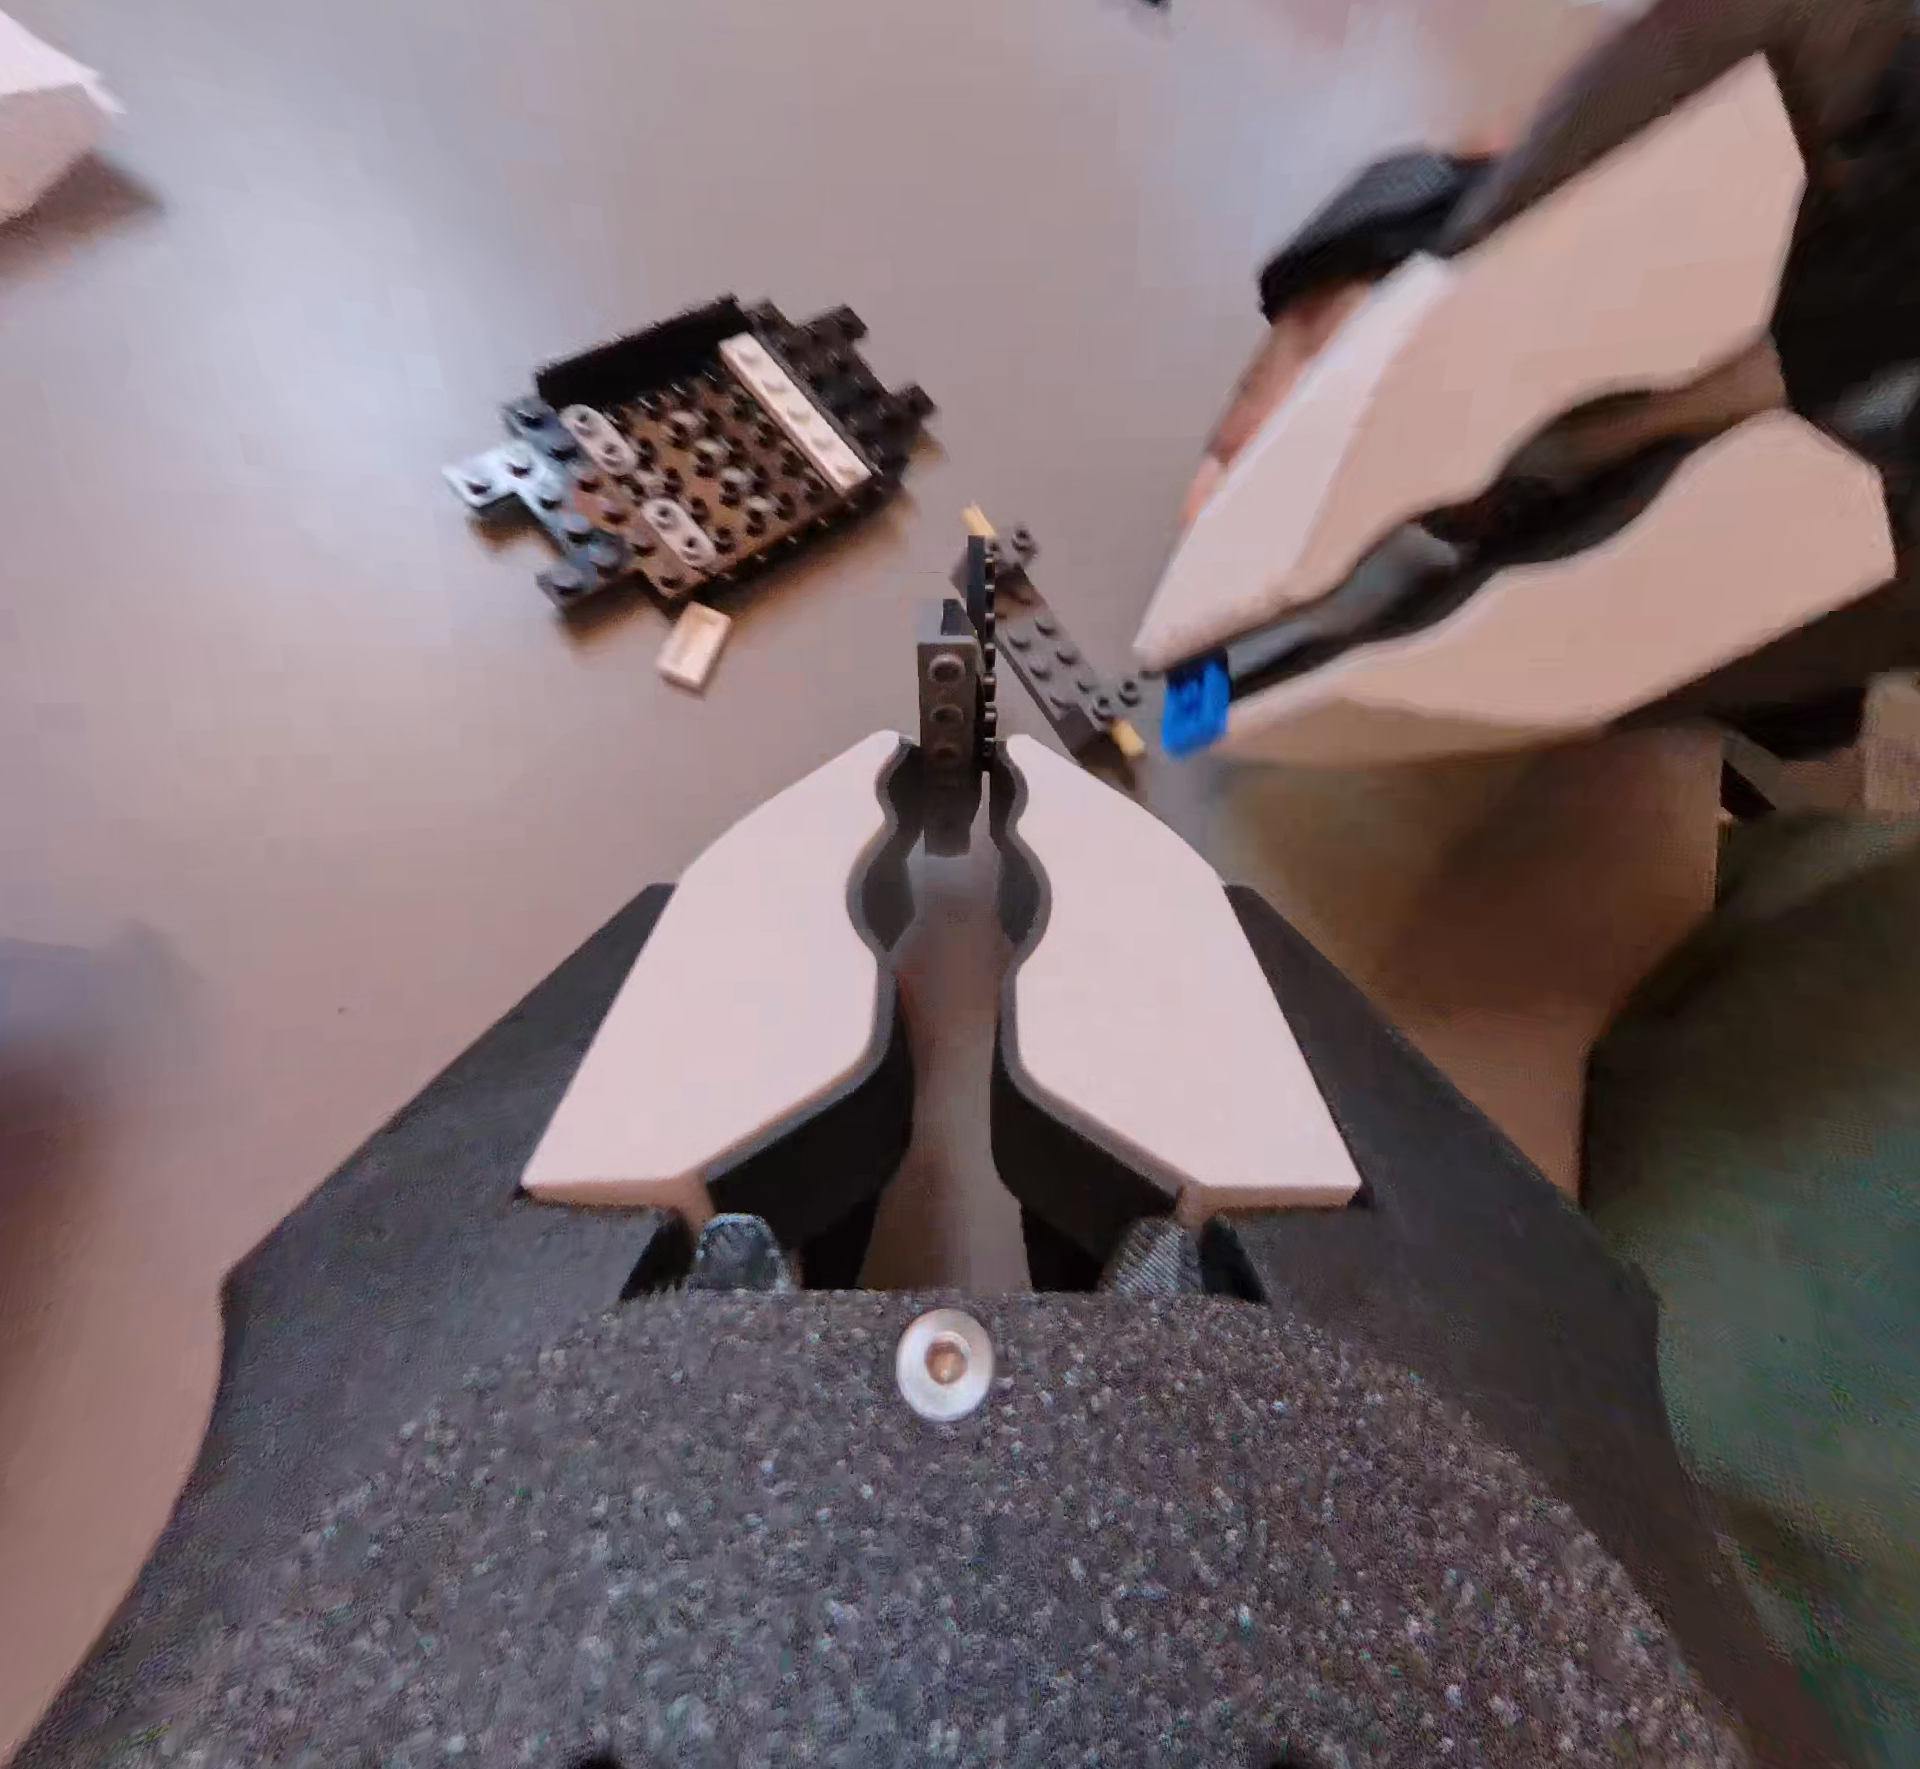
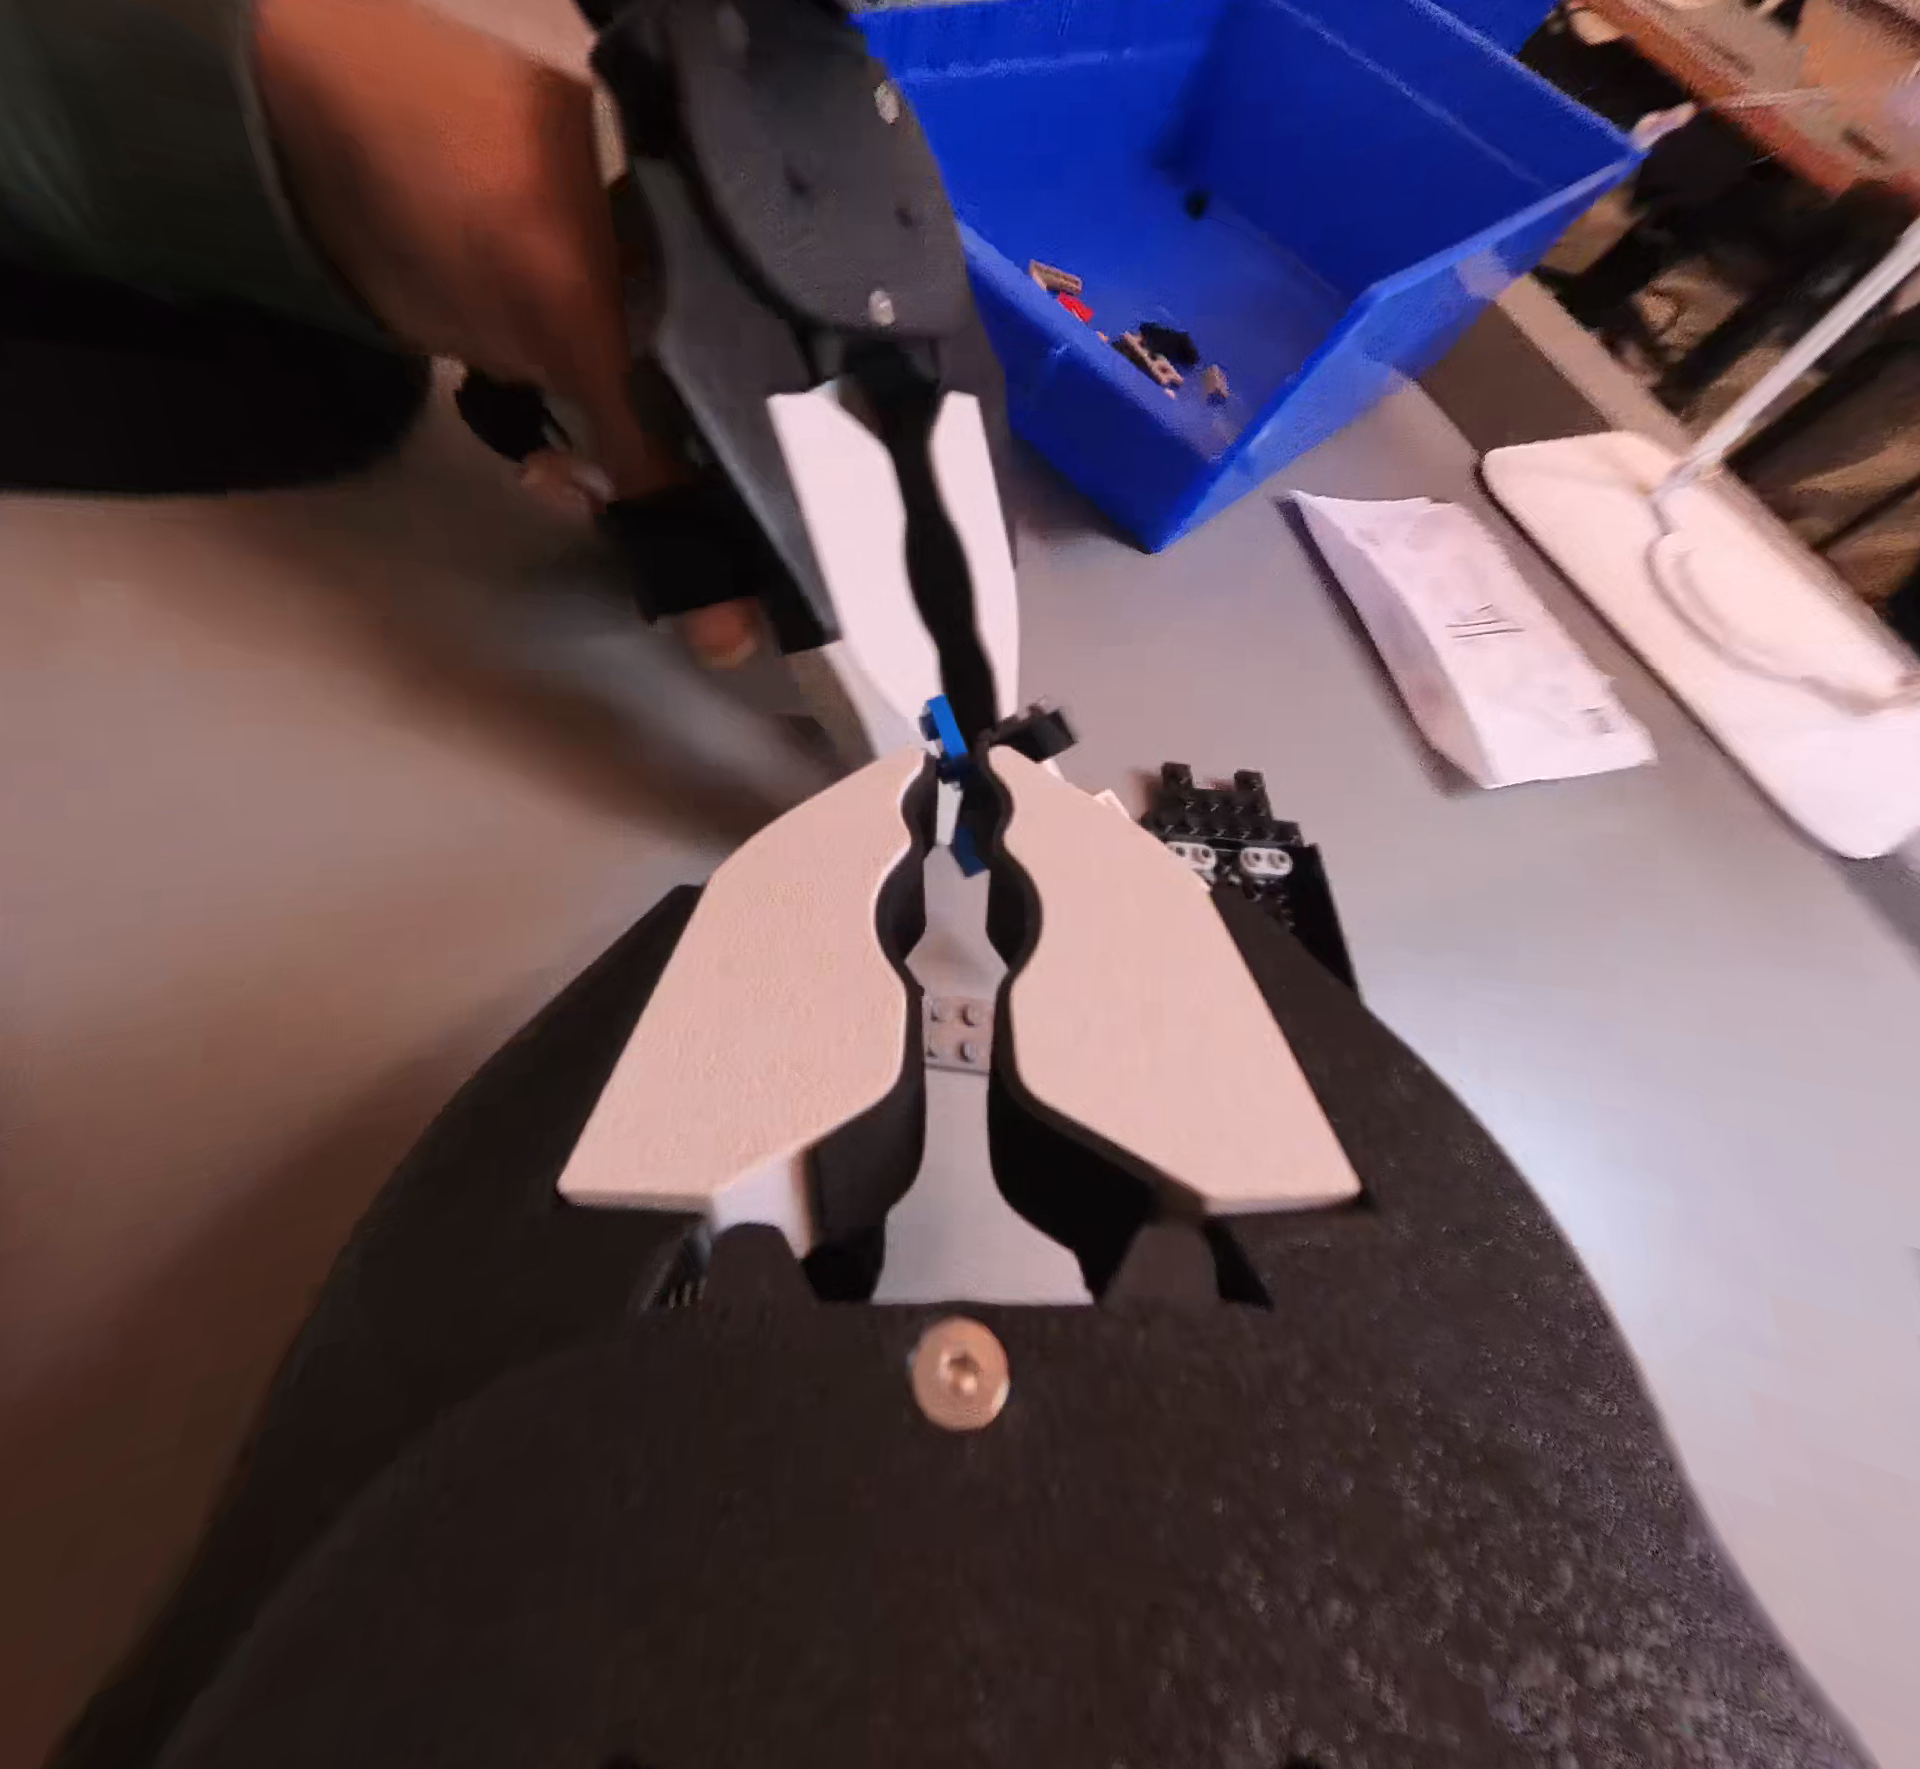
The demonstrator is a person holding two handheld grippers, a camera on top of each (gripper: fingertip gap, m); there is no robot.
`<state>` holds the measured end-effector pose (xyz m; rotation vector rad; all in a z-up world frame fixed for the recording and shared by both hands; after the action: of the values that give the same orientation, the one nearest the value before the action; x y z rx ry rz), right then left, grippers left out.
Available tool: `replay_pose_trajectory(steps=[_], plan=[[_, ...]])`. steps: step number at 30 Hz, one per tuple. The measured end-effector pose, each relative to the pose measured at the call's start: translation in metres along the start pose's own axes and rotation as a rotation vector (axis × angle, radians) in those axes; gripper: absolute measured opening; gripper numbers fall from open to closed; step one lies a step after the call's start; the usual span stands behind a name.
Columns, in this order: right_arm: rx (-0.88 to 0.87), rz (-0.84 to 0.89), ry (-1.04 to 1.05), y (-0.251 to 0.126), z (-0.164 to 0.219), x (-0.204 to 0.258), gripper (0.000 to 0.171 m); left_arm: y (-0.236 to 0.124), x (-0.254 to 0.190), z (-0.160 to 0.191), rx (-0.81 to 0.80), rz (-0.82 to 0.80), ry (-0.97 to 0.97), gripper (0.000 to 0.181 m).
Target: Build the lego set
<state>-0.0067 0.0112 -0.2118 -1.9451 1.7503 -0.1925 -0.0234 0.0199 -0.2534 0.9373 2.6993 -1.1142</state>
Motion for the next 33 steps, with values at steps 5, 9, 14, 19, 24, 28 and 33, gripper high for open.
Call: replay_pose_trajectory(steps=[5, 9, 14, 19, 24, 28, 33], plan=[[-0.109, -0.123, 0.164, -0.01, -0.005, -0.008, 0.007, -0.005, 0.004, 0.005, 0.031, 0.007, 0.053, 0.04], [-0.097, -0.088, 0.105, -0.009, -0.002, -0.009, 0.007, -0.029, 0.01, -0.012, -0.103, -0.004, 0.162, 0.036], [-0.089, -0.061, 0.003, -0.003, -0.006, -0.002, 0.007, -0.038, -0.031, -0.025, -0.201, 0.269, 0.109, 0.019], [-0.09, -0.049, -0.028, -0.004, -0.007, 0.0, 0.007, -0.034, -0.033, -0.024, -0.199, 0.185, 0.236, 0.006], [-0.06, -0.04, 0.023, -0.003, -0.002, -0.007, 0.017, -0.072, 0.033, -0.052, -0.298, -0.24, 0.259, 0.005], [0.0, -0.081, 0.002, 0.006, 0.009, 0.0, 0.018, -0.117, 0.137, -0.032, -0.1, -0.836, 0.184, 0.019], [0.035, -0.106, -0.028, 0.011, 0.015, 0.008, 0.018, -0.102, 0.136, -0.018, -0.054, -0.731, 0.134, 0.042]])
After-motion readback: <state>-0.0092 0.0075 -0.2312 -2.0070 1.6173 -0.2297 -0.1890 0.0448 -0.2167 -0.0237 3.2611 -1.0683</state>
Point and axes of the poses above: each gripper's, where its closed fingertips meet, y out along the fingers, z out of its underside, x = y × z across the jaws, the point moved 1 cm from there along -y, back along the fingers, and after that the axes turned 4 degrees about -z, right-handed, at the moved point
